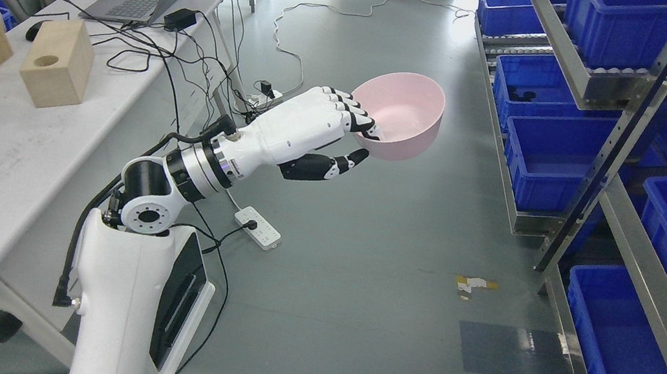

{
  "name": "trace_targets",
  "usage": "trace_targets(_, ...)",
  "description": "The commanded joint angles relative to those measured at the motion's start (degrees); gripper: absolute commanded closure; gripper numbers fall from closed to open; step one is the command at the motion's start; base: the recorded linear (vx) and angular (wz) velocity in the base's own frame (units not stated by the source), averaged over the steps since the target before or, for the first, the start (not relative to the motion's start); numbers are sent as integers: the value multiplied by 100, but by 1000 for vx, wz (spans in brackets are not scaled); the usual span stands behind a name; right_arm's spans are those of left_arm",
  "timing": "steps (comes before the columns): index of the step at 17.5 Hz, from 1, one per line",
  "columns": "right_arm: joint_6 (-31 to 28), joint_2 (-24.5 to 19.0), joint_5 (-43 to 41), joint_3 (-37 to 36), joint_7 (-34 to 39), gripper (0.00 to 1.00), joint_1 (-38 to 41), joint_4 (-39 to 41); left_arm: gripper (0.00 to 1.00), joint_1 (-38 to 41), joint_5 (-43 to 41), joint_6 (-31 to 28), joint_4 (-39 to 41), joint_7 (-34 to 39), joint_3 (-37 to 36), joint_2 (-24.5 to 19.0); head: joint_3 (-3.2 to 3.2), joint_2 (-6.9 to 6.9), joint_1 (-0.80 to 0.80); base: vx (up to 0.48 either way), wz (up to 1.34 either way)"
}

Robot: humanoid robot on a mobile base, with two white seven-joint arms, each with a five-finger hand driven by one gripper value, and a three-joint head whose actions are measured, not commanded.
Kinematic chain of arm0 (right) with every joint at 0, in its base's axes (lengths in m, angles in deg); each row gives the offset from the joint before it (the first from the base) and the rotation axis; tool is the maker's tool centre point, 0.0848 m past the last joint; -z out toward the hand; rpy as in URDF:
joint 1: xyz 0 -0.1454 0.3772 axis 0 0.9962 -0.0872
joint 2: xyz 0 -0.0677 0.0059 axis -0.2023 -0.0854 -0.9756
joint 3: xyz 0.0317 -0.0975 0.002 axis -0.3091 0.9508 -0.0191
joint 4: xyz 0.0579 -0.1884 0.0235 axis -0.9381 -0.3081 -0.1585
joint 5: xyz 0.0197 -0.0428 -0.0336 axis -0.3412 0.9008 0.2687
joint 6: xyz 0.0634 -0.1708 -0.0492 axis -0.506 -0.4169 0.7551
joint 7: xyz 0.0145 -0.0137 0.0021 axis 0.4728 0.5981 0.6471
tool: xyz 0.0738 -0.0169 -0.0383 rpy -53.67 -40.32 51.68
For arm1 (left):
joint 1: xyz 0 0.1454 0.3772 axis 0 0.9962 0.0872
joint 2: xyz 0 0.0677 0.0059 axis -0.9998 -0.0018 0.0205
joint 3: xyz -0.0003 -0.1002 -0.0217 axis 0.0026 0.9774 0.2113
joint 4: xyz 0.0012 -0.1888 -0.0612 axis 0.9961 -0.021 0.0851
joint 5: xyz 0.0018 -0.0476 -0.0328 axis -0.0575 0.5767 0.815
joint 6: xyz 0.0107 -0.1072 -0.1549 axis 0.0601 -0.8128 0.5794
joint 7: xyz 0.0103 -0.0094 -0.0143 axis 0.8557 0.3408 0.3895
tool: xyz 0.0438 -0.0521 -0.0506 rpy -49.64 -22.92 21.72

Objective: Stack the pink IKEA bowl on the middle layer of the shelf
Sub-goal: 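Hold the pink bowl in the left hand while driving to the other shelf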

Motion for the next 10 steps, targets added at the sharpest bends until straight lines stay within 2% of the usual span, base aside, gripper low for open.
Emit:
trace_targets(1, -2, 100, 0, 0, 23, 0, 124, 100, 93, -16, 0, -4, -8, 78, -442, -100, 0, 0, 0, 149, -256)
trace_targets(6, -2, 100, 0, 0, 23, 0, 124, 100, 93, -25, 52, -4, 0, 78, -706, -100, 0, 0, 0, 129, -521)
trace_targets(10, -2, 100, 0, 0, 23, 0, 124, 100, 93, -235, 254, -4, 18, 78, -724, -100, 0, 0, 0, 126, -1190)
